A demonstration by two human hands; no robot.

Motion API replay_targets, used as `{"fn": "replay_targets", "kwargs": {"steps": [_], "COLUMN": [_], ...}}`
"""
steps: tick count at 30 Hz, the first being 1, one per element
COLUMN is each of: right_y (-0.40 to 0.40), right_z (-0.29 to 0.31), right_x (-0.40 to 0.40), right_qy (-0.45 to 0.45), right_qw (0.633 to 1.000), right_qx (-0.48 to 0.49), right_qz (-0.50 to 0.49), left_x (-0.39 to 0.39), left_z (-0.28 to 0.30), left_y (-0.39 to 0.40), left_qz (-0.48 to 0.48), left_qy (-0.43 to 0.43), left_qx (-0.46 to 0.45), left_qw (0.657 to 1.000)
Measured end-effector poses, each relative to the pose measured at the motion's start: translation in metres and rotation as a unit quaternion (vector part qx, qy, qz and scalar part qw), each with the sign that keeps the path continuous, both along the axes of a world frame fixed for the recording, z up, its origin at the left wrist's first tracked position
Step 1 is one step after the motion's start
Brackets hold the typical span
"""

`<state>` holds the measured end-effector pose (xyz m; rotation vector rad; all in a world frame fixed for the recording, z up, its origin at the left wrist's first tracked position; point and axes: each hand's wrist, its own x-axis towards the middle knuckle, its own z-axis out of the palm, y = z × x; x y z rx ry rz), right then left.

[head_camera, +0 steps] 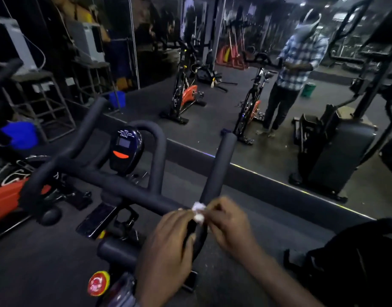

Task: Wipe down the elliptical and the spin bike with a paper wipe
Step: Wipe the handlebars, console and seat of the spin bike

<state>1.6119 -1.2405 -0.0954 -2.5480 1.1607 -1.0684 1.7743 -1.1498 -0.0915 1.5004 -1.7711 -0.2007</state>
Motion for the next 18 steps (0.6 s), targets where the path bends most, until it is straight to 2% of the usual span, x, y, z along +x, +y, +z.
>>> {"fn": "replay_targets", "kwargs": {"steps": [1, 3, 5, 6, 8, 9, 11, 14, 15, 16, 17, 18], "right_y": [-0.025, -0.071, -0.087, -0.078, -0.047, -0.039, -0.054, -0.12, -0.123, -0.107, -0.083, -0.056], "right_z": [0.015, 0.051, 0.058, 0.047, 0.011, -0.003, 0.013, 0.059, 0.056, 0.049, 0.032, 0.017], "right_x": [-0.005, -0.012, -0.013, -0.01, -0.009, -0.012, -0.015, -0.025, -0.021, -0.017, -0.016, -0.017], "right_qy": [0.015, -0.01, -0.031, -0.039, -0.018, 0.005, 0.02, -0.089, -0.093, -0.102, -0.096, -0.095], "right_qw": [1.0, 0.996, 0.993, 0.996, 0.999, 0.994, 0.984, 0.989, 0.993, 0.993, 0.987, 0.976], "right_qx": [-0.012, -0.061, -0.085, -0.051, 0.021, -0.007, -0.034, -0.091, -0.068, -0.004, 0.043, 0.042], "right_qz": [-0.015, -0.061, -0.076, -0.06, 0.038, 0.105, 0.176, 0.072, 0.038, 0.054, 0.121, 0.193], "left_x": [-0.003, -0.009, -0.014, -0.016, -0.018, -0.02, -0.024, -0.039, -0.043, -0.047, -0.051, -0.054], "left_z": [-0.004, -0.008, -0.011, -0.012, -0.01, -0.007, 0.001, 0.01, 0.012, 0.014, 0.016, 0.018], "left_y": [-0.001, -0.006, -0.011, -0.015, -0.023, -0.026, -0.03, -0.034, -0.035, -0.036, -0.038, -0.04], "left_qz": [-0.001, 0.009, 0.023, 0.028, 0.054, 0.073, 0.109, 0.173, 0.19, 0.203, 0.217, 0.234], "left_qy": [-0.017, -0.058, -0.082, -0.079, -0.062, -0.05, -0.034, -0.04, -0.032, -0.015, 0.009, 0.034], "left_qx": [-0.005, -0.014, -0.03, -0.035, -0.043, -0.041, -0.023, 0.014, 0.03, 0.041, 0.047, 0.049], "left_qw": [1.0, 0.998, 0.996, 0.996, 0.996, 0.995, 0.993, 0.984, 0.981, 0.978, 0.975, 0.97]}}
